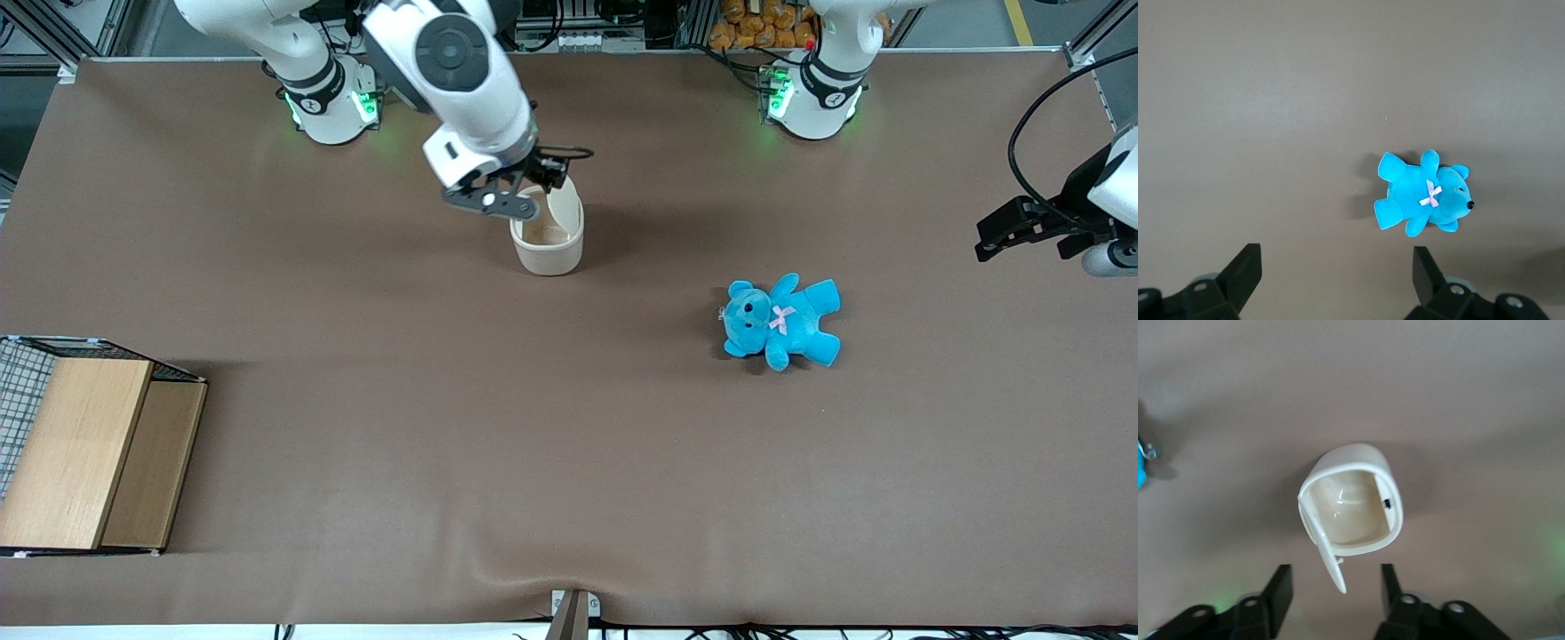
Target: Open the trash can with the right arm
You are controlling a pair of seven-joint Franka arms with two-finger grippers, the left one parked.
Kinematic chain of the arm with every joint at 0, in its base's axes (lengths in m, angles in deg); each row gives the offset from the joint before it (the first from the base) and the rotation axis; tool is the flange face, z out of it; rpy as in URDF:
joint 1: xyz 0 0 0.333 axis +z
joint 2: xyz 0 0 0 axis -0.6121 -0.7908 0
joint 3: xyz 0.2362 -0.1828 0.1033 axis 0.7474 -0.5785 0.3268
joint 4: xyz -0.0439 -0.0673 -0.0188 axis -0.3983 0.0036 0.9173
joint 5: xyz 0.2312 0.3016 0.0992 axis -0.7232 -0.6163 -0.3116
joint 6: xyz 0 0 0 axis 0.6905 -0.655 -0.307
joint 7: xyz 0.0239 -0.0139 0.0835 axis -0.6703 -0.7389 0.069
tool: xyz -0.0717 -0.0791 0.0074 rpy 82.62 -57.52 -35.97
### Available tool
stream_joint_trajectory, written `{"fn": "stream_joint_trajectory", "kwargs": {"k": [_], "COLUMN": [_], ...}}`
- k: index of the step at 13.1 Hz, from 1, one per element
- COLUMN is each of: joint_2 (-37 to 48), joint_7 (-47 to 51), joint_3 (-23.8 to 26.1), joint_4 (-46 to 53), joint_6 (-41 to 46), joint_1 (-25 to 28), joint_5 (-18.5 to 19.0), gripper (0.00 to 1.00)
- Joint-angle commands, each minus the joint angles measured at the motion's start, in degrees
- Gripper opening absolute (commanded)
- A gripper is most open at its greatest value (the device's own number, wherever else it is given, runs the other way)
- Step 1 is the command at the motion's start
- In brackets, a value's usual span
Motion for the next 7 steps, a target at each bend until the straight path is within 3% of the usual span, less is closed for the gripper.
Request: {"fn": "stream_joint_trajectory", "kwargs": {"k": [1, 7], "joint_2": [0.06, 0.33], "joint_7": [-0.03, -10.65], "joint_3": [0.65, 0.3], "joint_4": [6.06, 11.34], "joint_6": [7.43, 12.55], "joint_1": [-6.35, -17.43], "joint_5": [-1.35, -0.65], "gripper": [1.0, 1.0]}}
